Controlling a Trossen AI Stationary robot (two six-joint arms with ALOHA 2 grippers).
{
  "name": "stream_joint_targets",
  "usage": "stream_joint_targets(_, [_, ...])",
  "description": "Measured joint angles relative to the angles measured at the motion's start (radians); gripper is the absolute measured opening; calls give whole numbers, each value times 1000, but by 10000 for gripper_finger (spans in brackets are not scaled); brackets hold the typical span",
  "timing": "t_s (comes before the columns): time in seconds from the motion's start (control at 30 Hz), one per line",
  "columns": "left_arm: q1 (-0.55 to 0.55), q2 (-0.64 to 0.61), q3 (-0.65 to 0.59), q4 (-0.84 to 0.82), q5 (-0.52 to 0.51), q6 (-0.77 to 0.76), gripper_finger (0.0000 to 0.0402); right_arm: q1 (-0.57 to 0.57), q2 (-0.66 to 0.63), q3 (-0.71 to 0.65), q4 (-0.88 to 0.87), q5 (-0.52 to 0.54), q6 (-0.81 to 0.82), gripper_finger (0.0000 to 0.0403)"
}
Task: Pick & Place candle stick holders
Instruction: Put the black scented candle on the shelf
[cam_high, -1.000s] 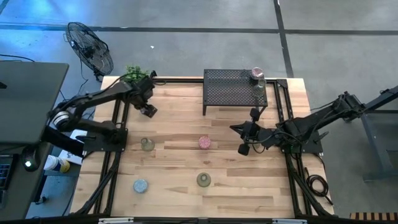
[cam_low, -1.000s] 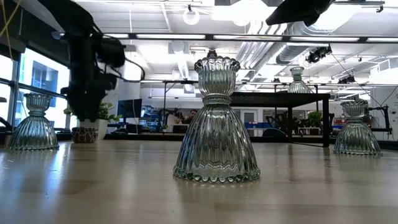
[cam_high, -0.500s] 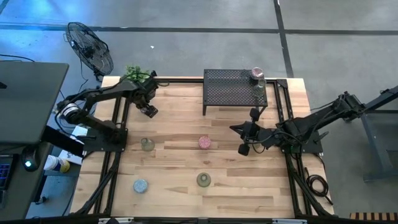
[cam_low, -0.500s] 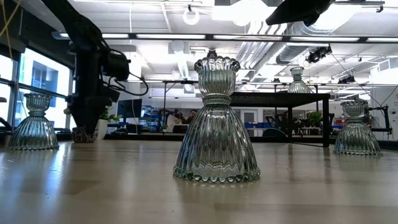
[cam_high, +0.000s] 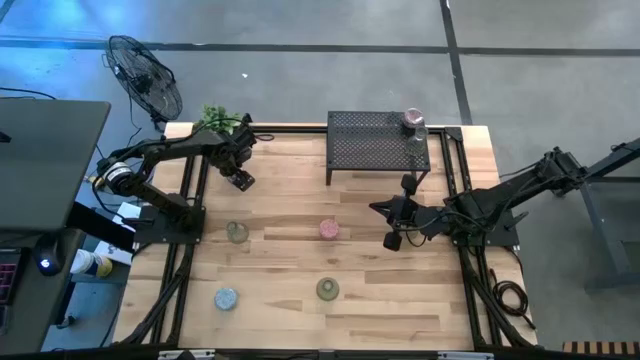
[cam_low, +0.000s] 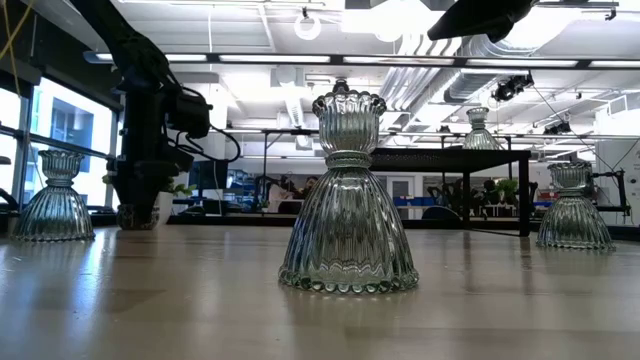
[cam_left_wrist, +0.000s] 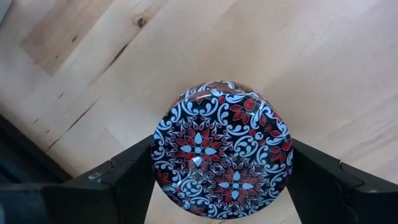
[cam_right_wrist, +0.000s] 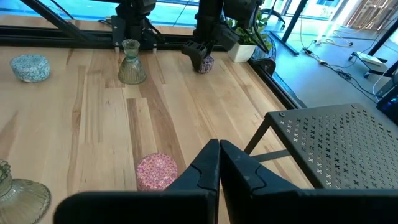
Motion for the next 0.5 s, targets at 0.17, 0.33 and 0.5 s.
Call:
stream_joint_targets(0.17, [-68, -28, 4, -25, 34, 24, 287, 0, 0, 0, 0, 0, 0, 2])
stream_joint_targets(0.33, [-238, -85, 34, -36, 107, -2, 287, 0, 0, 0, 0, 1, 0, 1])
stream_joint_targets(0.5, [-474, -111, 112, -29, 107, -104, 287, 0, 0, 0, 0, 1, 0, 1])
